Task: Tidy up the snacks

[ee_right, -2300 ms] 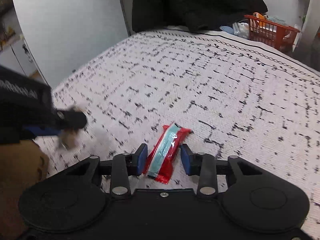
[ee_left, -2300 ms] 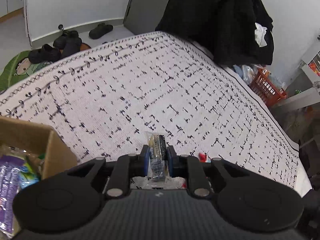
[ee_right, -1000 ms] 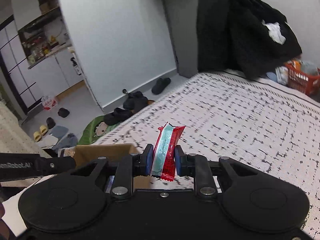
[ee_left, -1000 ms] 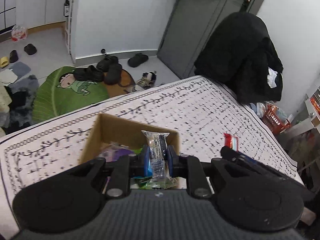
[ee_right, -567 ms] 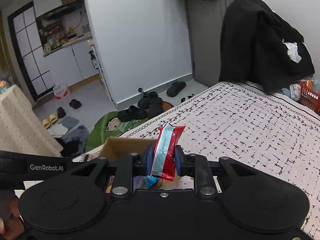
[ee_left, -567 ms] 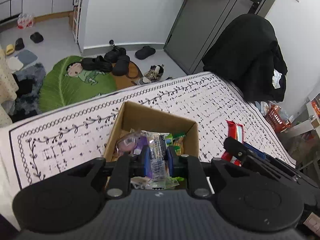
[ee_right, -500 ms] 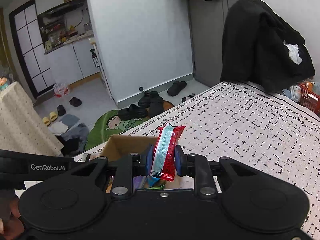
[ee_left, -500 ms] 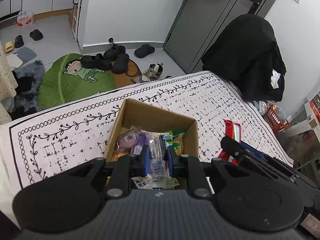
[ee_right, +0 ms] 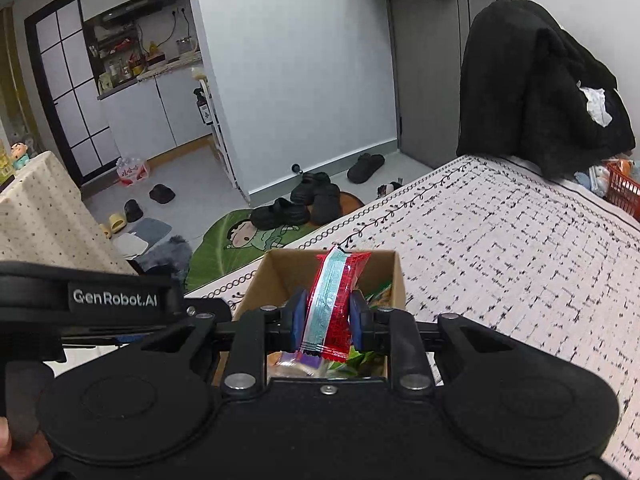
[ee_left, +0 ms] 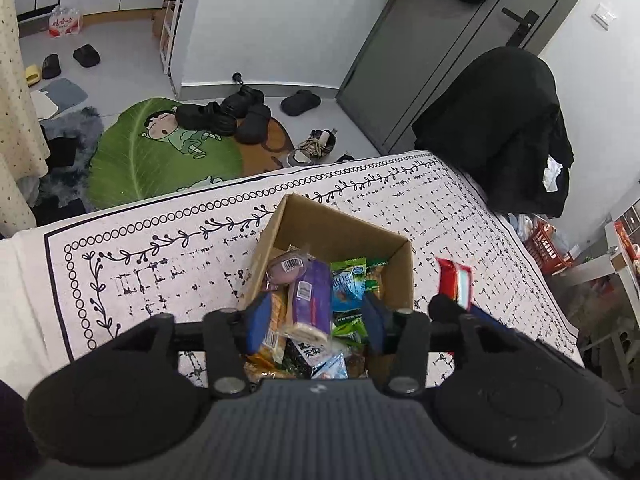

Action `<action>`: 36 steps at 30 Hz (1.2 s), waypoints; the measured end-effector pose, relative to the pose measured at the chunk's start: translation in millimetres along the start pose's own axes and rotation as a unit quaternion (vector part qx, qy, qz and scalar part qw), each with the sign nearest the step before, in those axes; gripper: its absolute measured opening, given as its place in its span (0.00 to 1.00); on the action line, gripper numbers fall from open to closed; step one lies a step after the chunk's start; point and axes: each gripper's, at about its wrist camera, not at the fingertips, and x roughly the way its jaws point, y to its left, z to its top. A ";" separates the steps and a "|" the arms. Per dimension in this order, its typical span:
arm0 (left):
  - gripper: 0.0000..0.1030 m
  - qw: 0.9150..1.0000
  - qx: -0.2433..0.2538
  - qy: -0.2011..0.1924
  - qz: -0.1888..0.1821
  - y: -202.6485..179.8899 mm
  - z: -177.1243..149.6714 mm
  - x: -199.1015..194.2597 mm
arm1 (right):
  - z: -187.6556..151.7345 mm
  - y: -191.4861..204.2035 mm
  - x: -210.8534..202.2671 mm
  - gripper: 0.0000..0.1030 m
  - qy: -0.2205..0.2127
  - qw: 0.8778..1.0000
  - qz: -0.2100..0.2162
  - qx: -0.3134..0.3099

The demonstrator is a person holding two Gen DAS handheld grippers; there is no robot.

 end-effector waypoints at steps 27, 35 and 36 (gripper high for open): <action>0.92 0.997 0.075 -0.021 -0.021 -13.3 1.9 -51.4 | -7.5 -17.4 -69.3 0.55 -0.017 0.997 -0.038 0.070; 1.00 0.995 0.092 -0.027 -0.027 -6.5 -10.1 -75.5 | -11.6 -17.8 -98.3 0.68 -0.027 0.996 -0.044 0.074; 1.00 0.995 0.096 -0.029 -0.027 -5.9 -12.0 -79.1 | -12.8 -17.2 -101.6 0.72 -0.027 0.996 -0.044 0.073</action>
